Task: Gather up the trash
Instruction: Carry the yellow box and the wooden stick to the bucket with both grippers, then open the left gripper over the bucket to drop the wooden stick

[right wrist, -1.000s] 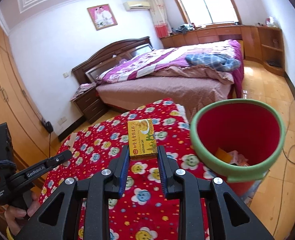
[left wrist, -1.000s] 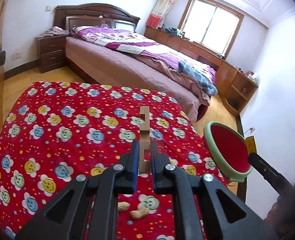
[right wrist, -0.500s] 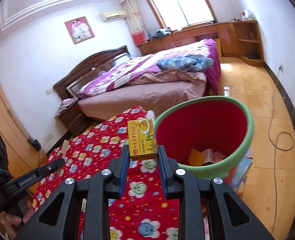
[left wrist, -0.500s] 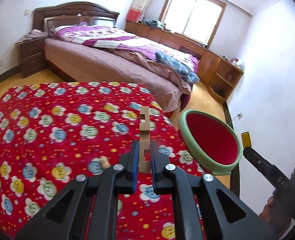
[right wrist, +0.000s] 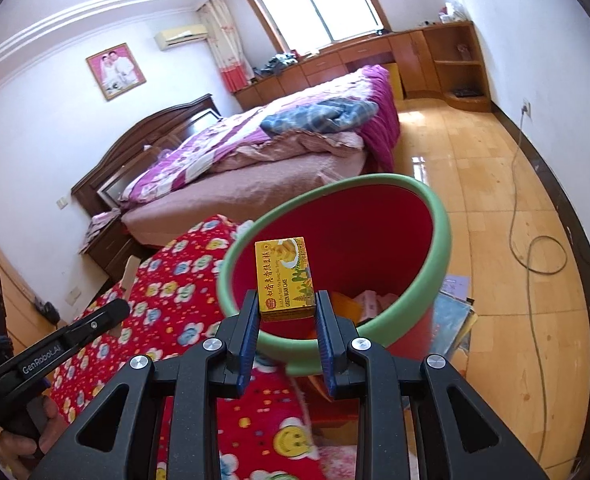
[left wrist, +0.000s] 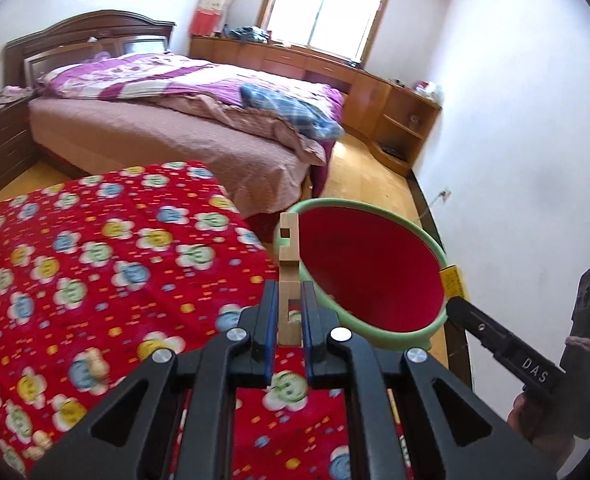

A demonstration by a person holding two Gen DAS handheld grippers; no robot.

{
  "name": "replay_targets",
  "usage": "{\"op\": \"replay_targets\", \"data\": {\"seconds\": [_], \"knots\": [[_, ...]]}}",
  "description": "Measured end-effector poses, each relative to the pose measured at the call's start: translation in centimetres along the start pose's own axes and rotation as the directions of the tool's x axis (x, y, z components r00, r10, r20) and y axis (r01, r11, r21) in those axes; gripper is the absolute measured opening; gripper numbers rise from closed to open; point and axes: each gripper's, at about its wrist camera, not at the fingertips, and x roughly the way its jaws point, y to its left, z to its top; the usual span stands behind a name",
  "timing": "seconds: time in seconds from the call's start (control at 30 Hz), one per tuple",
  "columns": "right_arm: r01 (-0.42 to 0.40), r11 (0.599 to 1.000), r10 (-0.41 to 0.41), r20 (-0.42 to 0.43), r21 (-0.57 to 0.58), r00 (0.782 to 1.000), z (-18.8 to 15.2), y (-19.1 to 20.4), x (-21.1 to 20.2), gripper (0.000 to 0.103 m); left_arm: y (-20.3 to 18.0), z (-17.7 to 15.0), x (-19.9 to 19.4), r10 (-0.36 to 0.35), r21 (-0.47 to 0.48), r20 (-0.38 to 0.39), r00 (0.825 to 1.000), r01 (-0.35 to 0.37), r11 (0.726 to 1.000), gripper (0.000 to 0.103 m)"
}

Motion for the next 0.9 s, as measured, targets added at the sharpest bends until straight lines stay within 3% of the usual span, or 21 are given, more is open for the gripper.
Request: {"op": "replay_targets", "data": {"seconds": [0.3,0.57,0.8,0.87,0.9], "knots": [[0.034,0.999,-0.033,-0.022,0.034,0.999,0.2,-2.8,1.5,0.027,-2.5,0.9,5.0,-0.052,0.033,-0.037,0.998,0.053,0.998,0.009],[0.041,0.998,-0.039,-0.041,0.041,0.998,0.1,-3.6,2.7,0.027,-3.0,0.2,8.5,-0.04,0.044,-0.086,0.995,0.044,0.998,0.009],[0.044,0.999,-0.043,-0.043,0.031,0.998,0.0,-3.7,3.5,0.028,-2.8,0.2,9.3,-0.031,0.04,-0.089,0.996,0.035,0.999,0.009],[0.043,0.999,-0.042,-0.052,0.029,0.998,-0.1,-3.6,3.7,0.029,-2.7,0.2,9.2,-0.031,0.035,-0.094,0.995,0.035,0.999,0.014],[0.045,0.999,-0.043,-0.055,0.028,0.998,-0.1,-3.6,3.8,0.029,-2.6,0.2,9.2,-0.028,0.032,-0.097,0.995,0.031,0.999,0.022]]}}
